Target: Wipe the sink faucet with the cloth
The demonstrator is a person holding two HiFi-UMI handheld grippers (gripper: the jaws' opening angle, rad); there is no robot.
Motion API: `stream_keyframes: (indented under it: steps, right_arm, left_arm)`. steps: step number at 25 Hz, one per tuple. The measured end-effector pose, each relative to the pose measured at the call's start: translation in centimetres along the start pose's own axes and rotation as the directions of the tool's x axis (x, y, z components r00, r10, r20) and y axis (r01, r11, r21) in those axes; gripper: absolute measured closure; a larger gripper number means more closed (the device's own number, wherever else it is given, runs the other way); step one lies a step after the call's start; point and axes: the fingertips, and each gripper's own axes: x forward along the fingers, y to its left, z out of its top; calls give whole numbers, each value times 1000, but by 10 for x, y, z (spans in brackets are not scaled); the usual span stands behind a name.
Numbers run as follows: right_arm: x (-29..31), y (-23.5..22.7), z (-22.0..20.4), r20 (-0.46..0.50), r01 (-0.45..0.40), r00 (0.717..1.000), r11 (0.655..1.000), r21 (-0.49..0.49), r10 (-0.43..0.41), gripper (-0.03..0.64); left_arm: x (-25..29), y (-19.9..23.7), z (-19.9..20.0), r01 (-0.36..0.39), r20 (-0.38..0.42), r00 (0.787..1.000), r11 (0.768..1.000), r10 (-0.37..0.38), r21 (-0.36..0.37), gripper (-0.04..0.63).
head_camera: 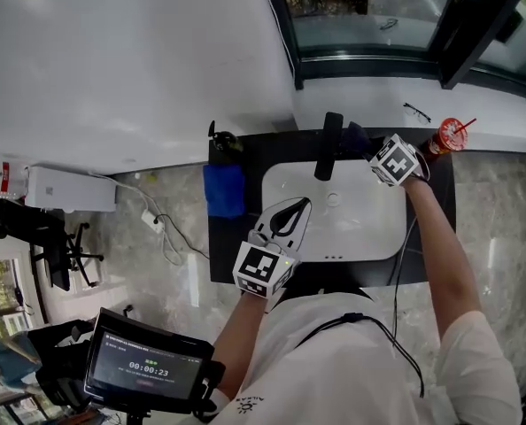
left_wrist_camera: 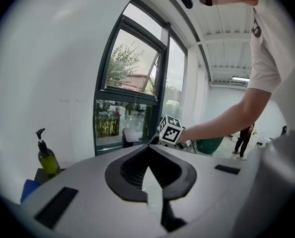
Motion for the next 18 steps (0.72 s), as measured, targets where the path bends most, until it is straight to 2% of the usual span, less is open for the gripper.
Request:
stream_keyframes:
  steps: [5, 10, 14, 18]
  right_arm:
    - [30, 14, -10, -62, -48, 997, 998, -39, 46, 497]
    - [44, 17, -5, -74, -59, 996, 997, -55, 55, 497]
    - [40, 18, 5, -24, -75, 997, 996, -42, 74, 497]
    - [24, 21, 25, 72, -89, 993, 993, -77, 95, 497]
  left_arm:
    - [-12, 13, -10, -50, -11, 999, 999, 49, -15, 601]
    - [-20, 19, -17, -79, -11, 997, 997, 79, -24, 601]
    - [-21, 21, -18, -85, -10, 996, 996, 85, -25, 601]
    - [-20, 19, -17, -76, -5, 997, 997, 76, -21, 601]
